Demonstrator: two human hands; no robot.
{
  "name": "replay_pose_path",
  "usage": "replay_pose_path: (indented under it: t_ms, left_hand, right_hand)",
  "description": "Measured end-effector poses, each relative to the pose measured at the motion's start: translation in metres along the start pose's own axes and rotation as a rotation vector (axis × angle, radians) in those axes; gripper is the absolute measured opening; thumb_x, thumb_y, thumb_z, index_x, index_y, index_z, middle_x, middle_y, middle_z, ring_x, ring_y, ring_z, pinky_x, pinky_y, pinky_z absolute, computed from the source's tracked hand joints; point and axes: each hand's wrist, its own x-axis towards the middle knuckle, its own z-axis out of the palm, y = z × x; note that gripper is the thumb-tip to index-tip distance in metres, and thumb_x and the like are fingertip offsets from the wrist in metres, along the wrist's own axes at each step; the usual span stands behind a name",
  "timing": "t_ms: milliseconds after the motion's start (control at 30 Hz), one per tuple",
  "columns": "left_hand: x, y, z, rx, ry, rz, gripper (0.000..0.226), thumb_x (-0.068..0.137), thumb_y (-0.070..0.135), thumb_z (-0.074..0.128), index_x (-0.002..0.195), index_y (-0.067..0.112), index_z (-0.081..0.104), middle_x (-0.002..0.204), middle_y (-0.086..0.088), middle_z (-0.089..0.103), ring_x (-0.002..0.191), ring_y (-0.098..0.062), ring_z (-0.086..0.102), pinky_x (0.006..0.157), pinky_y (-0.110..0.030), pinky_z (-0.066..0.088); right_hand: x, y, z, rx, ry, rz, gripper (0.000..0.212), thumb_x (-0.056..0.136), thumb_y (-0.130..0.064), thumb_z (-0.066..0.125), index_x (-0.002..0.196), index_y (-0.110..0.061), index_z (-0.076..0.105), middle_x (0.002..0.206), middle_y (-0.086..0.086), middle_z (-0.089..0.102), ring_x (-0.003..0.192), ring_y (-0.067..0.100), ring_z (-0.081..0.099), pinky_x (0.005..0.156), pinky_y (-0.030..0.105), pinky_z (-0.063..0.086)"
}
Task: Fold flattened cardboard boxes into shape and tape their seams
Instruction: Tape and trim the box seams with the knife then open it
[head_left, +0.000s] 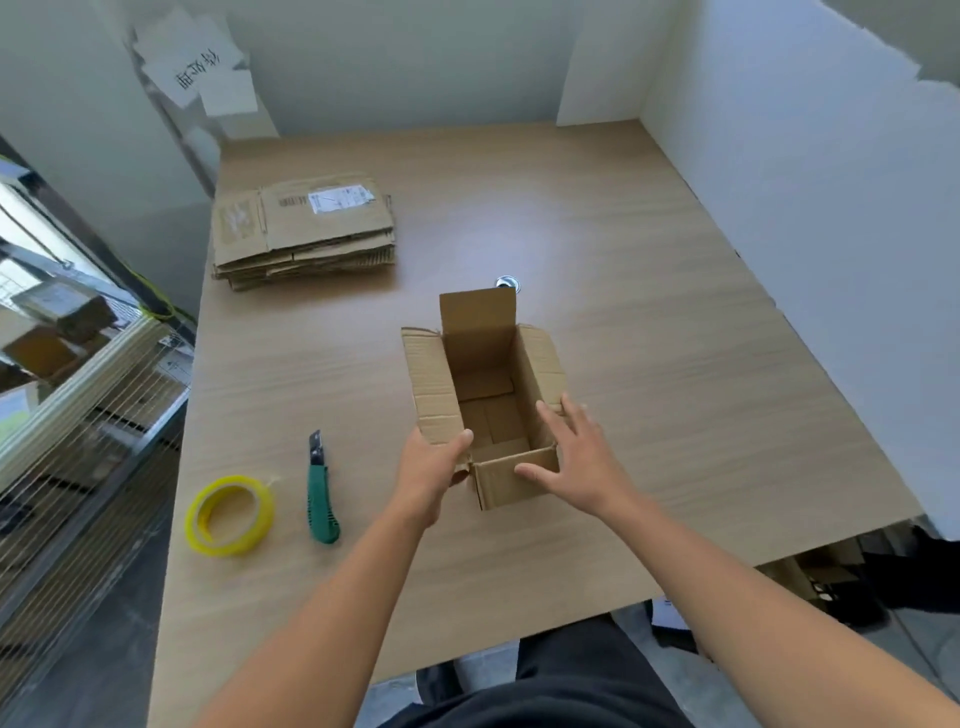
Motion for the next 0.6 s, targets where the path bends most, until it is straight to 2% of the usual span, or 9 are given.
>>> replay_pose_path:
  t_ms: [100,267,467,600]
  left_hand:
    - [0.037,0.021,0.041,0.015,0.003,0.013,0.025,0.088,0.016,0.074,0.104,0.028,0.059,0.109,-0.003,0.069,0.097,-0.019,0.068,0.074,-0.041,0.062]
    - [0.112,0.062,0.147,0.051,-0.041,0.006,0.020,0.090,0.032,0.074,0.104,0.028,0.060,0.108,-0.002,0.071,0.098,-0.022,0.069,0.074,-0.042,0.061]
    - [0.233,0.128,0.303,0.027,-0.046,0.026,0.024,0.091,0.026,0.073,0.110,0.022,0.059,0.108,-0.006,0.071,0.098,-0.024,0.070,0.077,-0.043,0.061]
    - [0.320,0.167,0.395,-0.008,-0.060,0.061,0.026,0.090,0.024,0.073,0.111,0.025,0.058,0.106,-0.001,0.069,0.096,-0.021,0.069,0.077,-0.043,0.062]
  right_hand:
    - [0.029,0.025,-0.027,-0.081,0.070,0.003,0.096,0.086,-0.078,0.051,0.162,-0.036,0.012,0.171,0.003,0.004,0.157,0.026,-0.001,0.126,0.045,0.014]
    - [0.102,0.094,-0.096,-0.143,0.187,0.071,0.085,0.095,-0.065,0.048,0.162,-0.025,0.015,0.170,0.005,0.011,0.157,0.023,0.003,0.127,0.045,0.011]
    - [0.229,0.205,-0.188,-0.156,0.209,0.105,0.075,0.101,-0.058,0.041,0.162,-0.019,0.019,0.170,0.009,0.008,0.157,0.024,0.001,0.127,0.040,0.006]
    - [0.323,0.269,-0.239,-0.191,0.276,0.115,0.068,0.104,-0.052,0.037,0.162,-0.018,0.021,0.170,0.009,0.010,0.157,0.024,0.003,0.127,0.042,0.005]
